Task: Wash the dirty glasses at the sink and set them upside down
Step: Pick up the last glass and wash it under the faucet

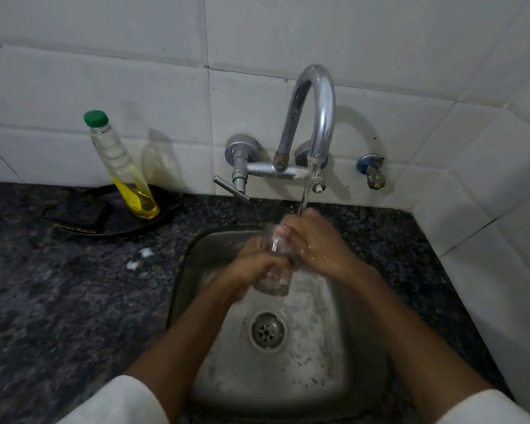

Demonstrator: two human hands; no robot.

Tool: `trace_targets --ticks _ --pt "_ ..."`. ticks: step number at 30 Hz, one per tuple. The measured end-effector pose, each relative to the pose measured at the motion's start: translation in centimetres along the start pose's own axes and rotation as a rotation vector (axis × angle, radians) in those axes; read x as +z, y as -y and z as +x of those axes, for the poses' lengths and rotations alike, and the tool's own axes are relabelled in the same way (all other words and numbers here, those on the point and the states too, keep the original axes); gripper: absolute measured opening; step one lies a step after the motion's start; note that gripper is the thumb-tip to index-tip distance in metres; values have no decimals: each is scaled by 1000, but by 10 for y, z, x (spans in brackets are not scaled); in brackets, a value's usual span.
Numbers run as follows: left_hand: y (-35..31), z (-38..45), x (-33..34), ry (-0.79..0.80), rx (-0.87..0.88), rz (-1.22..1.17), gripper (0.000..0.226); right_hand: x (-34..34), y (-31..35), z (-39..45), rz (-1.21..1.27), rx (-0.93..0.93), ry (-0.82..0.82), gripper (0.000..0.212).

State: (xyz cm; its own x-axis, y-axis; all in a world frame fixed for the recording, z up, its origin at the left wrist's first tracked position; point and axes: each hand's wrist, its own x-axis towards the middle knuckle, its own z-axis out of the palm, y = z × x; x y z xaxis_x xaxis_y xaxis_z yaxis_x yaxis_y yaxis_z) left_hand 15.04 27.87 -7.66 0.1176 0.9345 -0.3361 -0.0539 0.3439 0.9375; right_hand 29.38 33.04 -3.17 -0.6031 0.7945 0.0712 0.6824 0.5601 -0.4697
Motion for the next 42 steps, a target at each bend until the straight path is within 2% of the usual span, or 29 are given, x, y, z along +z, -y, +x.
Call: trace_targets --ticks 1,2,4,5,6,9,10,12,14,15,16,17,19,20,22,24,26,27,28,30,32,33,34,37,38,39,40,42 --pt "1 4 9 -156 44 134 43 -7 4 -1 -197 20 7 31" --pt "4 7 19 -291 86 259 50 -12 10 -2 -260 51 3 31" --pt "6 7 36 -446 159 409 57 -11 16 -6 -80 138 -14 29" --pt "8 8 36 -444 181 441 57 -8 19 -8 -2 178 -55 28" --pt "7 8 31 -373 201 387 58 -8 21 -10 63 210 -101 28" --pt "8 10 12 77 90 66 62 -14 21 -14 406 225 -173 25" --pt "9 8 14 161 59 50 54 -16 23 -15 385 178 -126 25" --pt "4 5 33 49 35 178 20 -5 31 -17 58 97 -49 19" --pt "1 10 50 -133 112 226 23 9 37 -21 -290 36 -223 9" --pt "0 13 53 -203 152 200 22 9 38 -25 -367 23 -335 6" --pt "-2 16 52 -269 176 163 16 6 38 -29 -380 23 -389 6" --pt "-5 17 49 -309 205 131 12 1 36 -33 -353 43 -361 8" --pt "-3 20 40 -322 253 102 25 -7 26 -31 -182 118 -157 17" --pt "-3 20 37 -306 272 101 29 -9 22 -30 -114 143 -68 19" --pt "-3 18 29 -213 273 82 39 -8 20 -26 -24 125 -52 22" --pt "0 17 11 11 248 -37 47 -10 19 -23 117 11 -93 20" --pt "5 12 -7 271 200 -189 45 -15 14 -25 303 -93 -31 21" --pt "7 10 -9 308 173 -194 42 -16 11 -25 363 -79 24 21" --pt "9 10 -4 238 168 -125 38 -14 10 -24 340 -29 55 22" --pt "7 10 18 -129 151 145 34 -4 10 -19 167 92 25 26" --pt "7 8 41 -462 158 357 36 7 14 -17 135 222 -105 26" --pt "9 8 43 -492 190 396 39 9 14 -17 169 250 -162 26" --pt "11 9 39 -398 195 353 41 9 14 -19 218 257 -185 25" --pt "8 4 7 179 29 -91 48 -3 6 -28 483 185 -132 22" --pt "12 4 2 236 -12 -133 45 -7 5 -31 524 173 -97 24" --pt "13 4 5 192 -17 -52 41 -8 4 -30 490 185 -72 24" --pt "11 5 13 51 -4 124 43 -7 3 -26 407 216 -63 24" --pt "6 9 33 -333 41 491 56 -1 1 -17 285 306 -124 26"
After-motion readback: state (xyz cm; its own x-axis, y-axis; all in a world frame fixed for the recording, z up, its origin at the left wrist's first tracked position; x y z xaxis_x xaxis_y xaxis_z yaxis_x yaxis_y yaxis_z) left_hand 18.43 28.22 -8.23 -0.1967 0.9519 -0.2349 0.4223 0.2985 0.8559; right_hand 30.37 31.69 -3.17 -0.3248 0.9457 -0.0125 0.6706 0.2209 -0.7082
